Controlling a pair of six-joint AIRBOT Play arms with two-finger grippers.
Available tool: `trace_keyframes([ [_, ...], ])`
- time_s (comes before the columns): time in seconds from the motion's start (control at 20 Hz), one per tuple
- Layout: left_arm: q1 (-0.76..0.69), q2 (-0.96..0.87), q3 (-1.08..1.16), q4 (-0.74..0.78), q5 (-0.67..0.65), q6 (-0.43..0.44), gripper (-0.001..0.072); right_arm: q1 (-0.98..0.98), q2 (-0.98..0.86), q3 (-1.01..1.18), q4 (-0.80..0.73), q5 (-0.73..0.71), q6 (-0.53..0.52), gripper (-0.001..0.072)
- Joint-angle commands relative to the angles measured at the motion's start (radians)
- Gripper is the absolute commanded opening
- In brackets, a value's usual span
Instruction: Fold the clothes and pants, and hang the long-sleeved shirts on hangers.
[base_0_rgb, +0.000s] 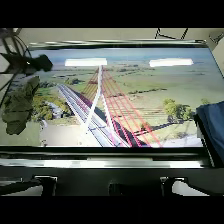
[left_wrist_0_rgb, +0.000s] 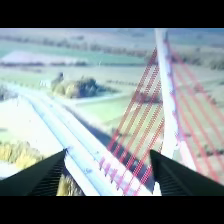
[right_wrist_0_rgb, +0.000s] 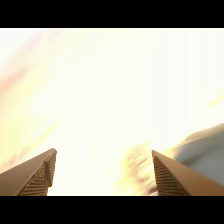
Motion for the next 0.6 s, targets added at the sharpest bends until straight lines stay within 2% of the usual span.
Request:
trace_keyframes([
  [0.0, -0.018, -0.105, -0.027, 0.084, -0.386, -0.064, 0.0707, 0.317, -0.138, 0.014, -0.056, 0.224, 0.072, 0.0673],
  [0.05, -0.019, -0.100, -0.071, 0.084, -0.382, -0.055, 0.0707, 0.365, -0.175, 0.014, -0.081, 0.268, 0.073, 0.0673],
  [0.15, -0.024, -0.060, -0.149, 0.085, -0.281, -0.045, 0.0707, 0.423, -0.210, 0.014, -0.153, 0.313, 0.102, 0.0687],
  [0.25, -0.024, -0.059, -0.155, 0.086, -0.277, -0.045, 0.0707, 0.451, -0.215, 0.014, -0.212, 0.339, 0.102, 0.0696],
  [0.55, -0.024, -0.066, -0.156, 0.088, -0.275, -0.045, 0.0707, 0.450, -0.214, 0.014, -0.205, 0.333, 0.101, 0.0691],
])
